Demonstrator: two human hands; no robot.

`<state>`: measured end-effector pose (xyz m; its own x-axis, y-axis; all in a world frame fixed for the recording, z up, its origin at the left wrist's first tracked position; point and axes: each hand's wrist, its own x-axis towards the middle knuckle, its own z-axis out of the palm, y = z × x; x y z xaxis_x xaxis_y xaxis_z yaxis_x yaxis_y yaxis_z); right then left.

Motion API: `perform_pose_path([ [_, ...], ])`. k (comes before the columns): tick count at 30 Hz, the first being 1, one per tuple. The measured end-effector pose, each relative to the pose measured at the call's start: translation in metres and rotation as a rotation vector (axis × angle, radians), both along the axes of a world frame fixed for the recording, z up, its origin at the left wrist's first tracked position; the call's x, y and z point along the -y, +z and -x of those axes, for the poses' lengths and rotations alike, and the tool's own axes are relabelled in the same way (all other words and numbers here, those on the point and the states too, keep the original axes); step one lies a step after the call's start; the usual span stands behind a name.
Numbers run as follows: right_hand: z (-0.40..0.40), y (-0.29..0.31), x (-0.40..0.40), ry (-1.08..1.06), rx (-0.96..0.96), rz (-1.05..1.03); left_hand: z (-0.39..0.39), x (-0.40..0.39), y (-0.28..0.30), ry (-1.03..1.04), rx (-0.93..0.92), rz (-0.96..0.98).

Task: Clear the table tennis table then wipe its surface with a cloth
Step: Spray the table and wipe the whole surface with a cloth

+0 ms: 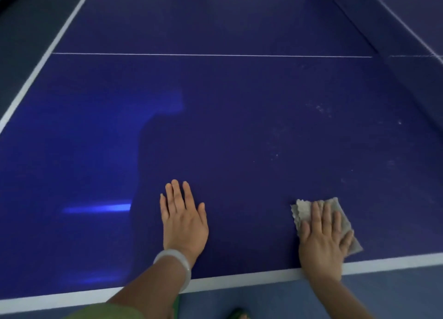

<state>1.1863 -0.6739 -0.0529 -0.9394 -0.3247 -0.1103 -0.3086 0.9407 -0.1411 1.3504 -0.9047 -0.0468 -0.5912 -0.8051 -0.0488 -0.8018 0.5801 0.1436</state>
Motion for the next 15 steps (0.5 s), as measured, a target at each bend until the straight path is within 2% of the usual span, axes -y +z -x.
perform_pose_path([
  [1,-0.009,0.003,0.009,-0.094,0.001,0.003,0.001,0.000,0.000,0.002,0.005,0.007],
  [3,-0.040,0.008,0.040,-0.010,-0.071,0.053,0.001,-0.001,-0.001,0.005,0.015,0.019],
  [7,-0.105,0.008,0.066,0.688,-0.110,0.011,0.001,0.000,-0.002,0.012,0.022,0.028],
  [9,-0.089,0.008,0.046,0.846,-0.105,0.019,0.001,0.000,-0.003,0.011,0.017,0.023],
  [10,-0.072,0.004,0.030,0.844,-0.121,-0.001,0.001,0.000,-0.003,0.011,0.014,0.022],
  [12,-0.033,-0.001,-0.011,0.691,-0.129,-0.063,0.001,0.000,-0.003,0.010,0.011,0.022],
  [15,0.015,0.000,-0.059,0.216,-0.041,-0.011,0.001,0.000,-0.004,0.009,0.012,0.023],
])
